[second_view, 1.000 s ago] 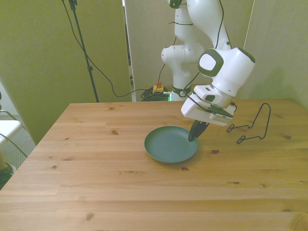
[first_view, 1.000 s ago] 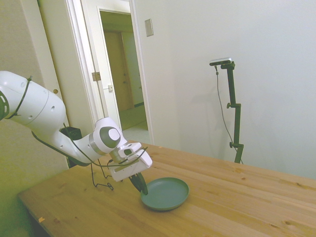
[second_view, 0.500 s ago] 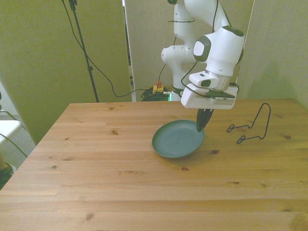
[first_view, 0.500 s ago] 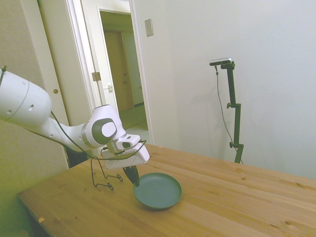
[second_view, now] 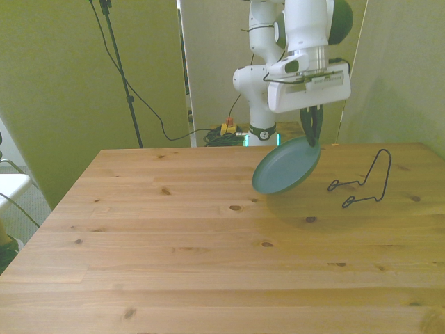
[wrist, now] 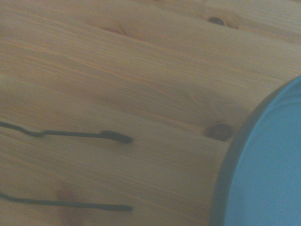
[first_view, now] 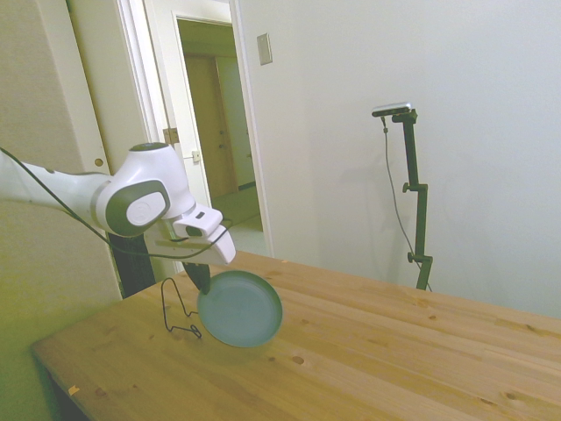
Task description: Load the plate
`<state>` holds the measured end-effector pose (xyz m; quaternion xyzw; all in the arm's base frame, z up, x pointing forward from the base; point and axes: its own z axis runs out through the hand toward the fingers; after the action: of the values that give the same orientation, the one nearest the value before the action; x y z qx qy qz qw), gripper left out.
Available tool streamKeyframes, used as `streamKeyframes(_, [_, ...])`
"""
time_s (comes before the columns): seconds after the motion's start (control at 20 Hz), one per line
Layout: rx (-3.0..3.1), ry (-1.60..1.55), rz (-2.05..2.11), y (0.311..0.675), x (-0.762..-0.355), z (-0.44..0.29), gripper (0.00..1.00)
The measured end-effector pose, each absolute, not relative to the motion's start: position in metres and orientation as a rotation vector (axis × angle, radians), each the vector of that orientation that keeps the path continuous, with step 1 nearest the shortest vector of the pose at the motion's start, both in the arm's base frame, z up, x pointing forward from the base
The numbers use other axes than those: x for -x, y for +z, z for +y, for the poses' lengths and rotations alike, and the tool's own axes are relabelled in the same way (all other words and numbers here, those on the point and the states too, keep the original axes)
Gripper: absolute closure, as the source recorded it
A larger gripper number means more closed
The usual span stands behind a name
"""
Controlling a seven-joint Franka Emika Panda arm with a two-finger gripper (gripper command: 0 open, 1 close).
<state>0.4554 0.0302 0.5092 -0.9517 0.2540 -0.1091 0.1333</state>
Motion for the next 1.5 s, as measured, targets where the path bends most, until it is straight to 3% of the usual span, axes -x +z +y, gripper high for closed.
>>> streamKeyframes(0.45, [2.601, -0.182, 0.563, 0.570, -0.425, 0.011, 1.00])
streamKeyframes(1.5, [2.378, -0.152, 0.071, 0.523, -0.435, 0.069, 1.00])
